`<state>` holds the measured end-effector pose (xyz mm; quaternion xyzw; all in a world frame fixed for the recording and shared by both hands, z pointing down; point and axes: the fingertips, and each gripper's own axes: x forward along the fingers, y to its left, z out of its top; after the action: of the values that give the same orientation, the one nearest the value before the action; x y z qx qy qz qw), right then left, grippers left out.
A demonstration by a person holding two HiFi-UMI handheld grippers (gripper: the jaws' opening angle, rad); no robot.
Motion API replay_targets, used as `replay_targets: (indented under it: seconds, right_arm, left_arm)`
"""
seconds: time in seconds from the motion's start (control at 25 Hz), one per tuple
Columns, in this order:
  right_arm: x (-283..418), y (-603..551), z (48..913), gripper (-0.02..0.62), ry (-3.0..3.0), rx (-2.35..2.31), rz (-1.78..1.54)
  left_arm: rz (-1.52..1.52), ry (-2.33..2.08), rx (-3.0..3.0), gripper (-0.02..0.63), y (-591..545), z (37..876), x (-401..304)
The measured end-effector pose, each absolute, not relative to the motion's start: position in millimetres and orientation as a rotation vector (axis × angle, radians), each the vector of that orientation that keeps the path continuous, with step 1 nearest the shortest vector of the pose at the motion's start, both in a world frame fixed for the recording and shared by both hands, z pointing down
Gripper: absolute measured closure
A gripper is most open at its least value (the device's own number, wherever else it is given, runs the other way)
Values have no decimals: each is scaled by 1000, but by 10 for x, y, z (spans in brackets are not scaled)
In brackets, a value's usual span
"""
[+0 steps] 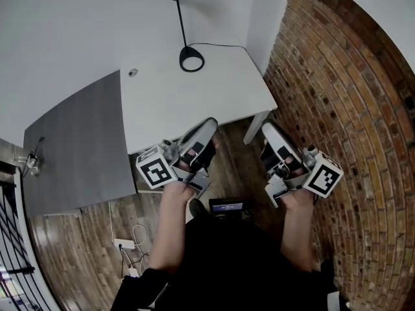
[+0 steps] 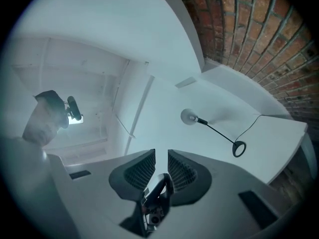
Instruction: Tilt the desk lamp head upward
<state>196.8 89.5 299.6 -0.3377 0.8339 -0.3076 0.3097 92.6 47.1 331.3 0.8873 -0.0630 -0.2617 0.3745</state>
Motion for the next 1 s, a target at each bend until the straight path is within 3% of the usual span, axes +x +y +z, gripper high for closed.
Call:
replay_targets:
  seconds: [0.44, 1.0]
  right_arm:
    - [2451, 1228, 3402, 517, 2117, -823, -897]
    - [1917, 1236, 3176, 535, 2222, -764, -860]
  left_arm:
    - [-517, -247, 2275, 591, 933, 3553, 1358]
    - [-600, -212, 2295, 591, 916, 3337, 1084]
